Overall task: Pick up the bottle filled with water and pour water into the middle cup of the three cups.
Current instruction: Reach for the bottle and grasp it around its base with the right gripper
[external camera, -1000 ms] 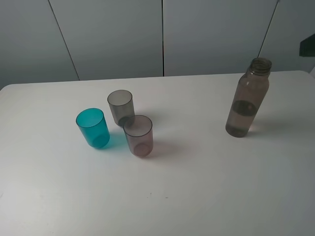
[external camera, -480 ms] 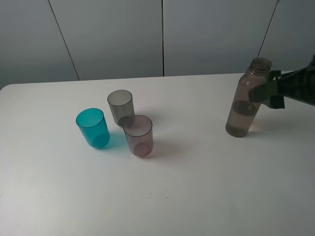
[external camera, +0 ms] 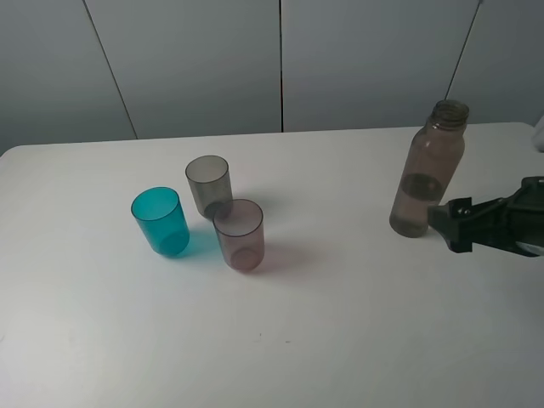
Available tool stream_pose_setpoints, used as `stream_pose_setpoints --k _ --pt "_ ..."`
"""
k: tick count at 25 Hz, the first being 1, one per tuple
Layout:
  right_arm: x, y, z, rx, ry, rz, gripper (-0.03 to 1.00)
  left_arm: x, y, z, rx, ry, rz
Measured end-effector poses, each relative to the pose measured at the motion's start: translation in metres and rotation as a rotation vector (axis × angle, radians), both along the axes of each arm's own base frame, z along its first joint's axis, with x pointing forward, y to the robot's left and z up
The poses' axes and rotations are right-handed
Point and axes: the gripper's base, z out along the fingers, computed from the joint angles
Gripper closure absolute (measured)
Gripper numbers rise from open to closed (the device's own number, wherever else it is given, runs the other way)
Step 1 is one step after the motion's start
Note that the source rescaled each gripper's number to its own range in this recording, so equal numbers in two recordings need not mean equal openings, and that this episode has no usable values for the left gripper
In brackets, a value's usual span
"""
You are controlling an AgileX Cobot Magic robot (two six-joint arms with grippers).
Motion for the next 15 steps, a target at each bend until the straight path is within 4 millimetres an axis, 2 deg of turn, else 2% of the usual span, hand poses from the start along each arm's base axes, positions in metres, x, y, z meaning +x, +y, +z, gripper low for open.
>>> stream_pose_setpoints --k 6,11,15 --pt "0.014 0.001 -0.032 -0.037 0.090 -0.011 -0.03 0.000 0.000 0.000 -0.003 0.000 0.002" --pt "0.025 0.003 -0.052 -0.065 0.070 0.000 -0.03 0.000 0.000 0.000 -0.003 0.000 0.002" --pt "0.032 0.006 -0.060 -0.063 0.008 0.032 -0.03 0.000 0.000 0.000 -0.003 0.000 0.002"
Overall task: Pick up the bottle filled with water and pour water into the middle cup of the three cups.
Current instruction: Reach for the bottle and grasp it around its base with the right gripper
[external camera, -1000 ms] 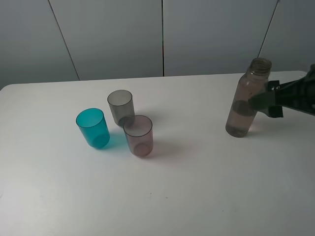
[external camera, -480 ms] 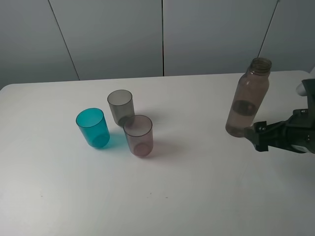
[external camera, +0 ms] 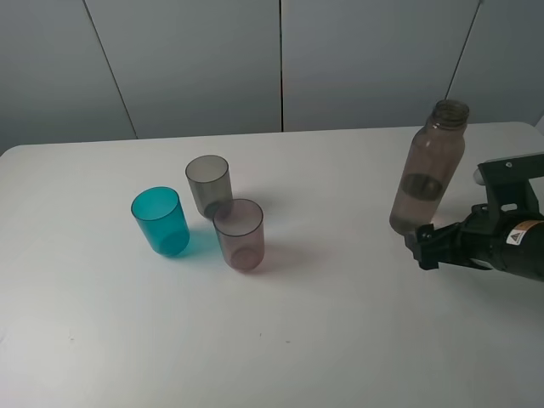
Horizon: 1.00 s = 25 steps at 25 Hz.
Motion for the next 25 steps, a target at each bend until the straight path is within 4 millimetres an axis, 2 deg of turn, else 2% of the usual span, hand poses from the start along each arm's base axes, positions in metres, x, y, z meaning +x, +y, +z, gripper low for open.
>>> stream_pose_setpoints --k 15,21,25 --pt "0.016 0.003 0.001 0.057 -0.310 0.004 -0.03 0.000 0.000 0.000 0.000 0.000 0.000" --pt "0.019 0.004 -0.008 0.090 -0.322 -0.018 -0.03 0.000 0.000 0.000 0.000 0.000 0.000" --pt "0.028 0.006 -0.015 0.106 -0.319 -0.022 -0.03 0.000 0.000 0.000 0.000 0.000 0.000"
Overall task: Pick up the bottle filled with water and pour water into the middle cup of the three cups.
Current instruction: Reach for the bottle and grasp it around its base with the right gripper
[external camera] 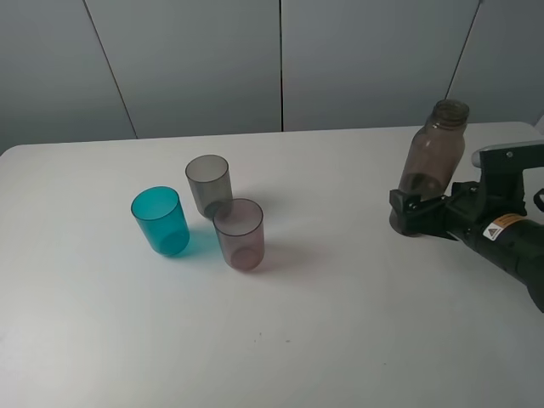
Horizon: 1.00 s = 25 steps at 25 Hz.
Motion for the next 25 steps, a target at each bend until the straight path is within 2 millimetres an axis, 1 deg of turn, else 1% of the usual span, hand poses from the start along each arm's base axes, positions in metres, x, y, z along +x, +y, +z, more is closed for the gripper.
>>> stream_pose_setpoints --k 2,9,15,17,25 --pt "0.004 0.001 0.000 0.003 -0.016 0.000 -0.03 0.000 0.000 0.000 0.000 0.000 0.000" --pt "0.005 0.001 -0.004 0.006 -0.017 -0.006 -0.03 0.000 0.000 0.000 0.000 0.000 0.000" --pt "0.018 0.003 -0.009 0.013 -0.032 -0.011 -0.03 0.000 0.000 0.000 0.000 0.000 0.000" --pt "0.019 0.004 -0.010 0.012 -0.030 -0.011 -0.03 0.000 0.000 0.000 0.000 0.000 0.000" --pt "0.028 0.004 -0.007 0.019 -0.061 -0.031 -0.03 0.000 0.000 0.000 0.000 0.000 0.000"
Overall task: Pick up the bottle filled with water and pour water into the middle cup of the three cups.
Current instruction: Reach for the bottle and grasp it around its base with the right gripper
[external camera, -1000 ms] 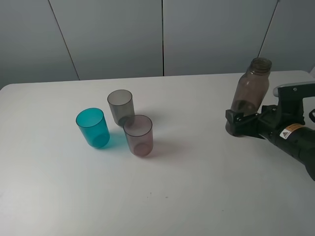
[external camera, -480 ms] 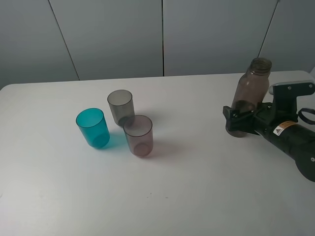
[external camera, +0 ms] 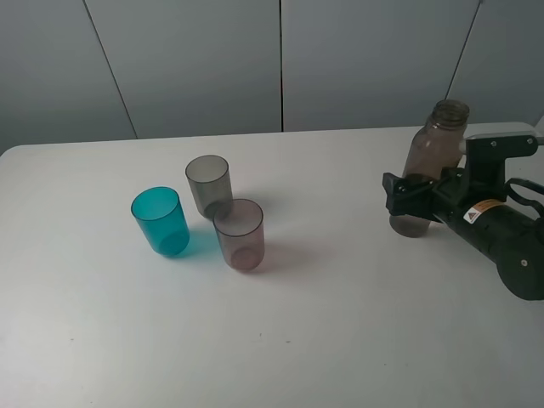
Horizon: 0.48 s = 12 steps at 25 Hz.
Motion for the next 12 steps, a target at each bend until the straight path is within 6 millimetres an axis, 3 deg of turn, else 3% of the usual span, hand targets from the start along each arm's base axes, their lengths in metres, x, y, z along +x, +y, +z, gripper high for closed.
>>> stream_pose_setpoints --k 12 --pt "0.0066 0.0000 0.0027 0.008 -0.024 -0.018 -0.03 0.0000 0.0000 0.0000 0.000 0.000 0.000"
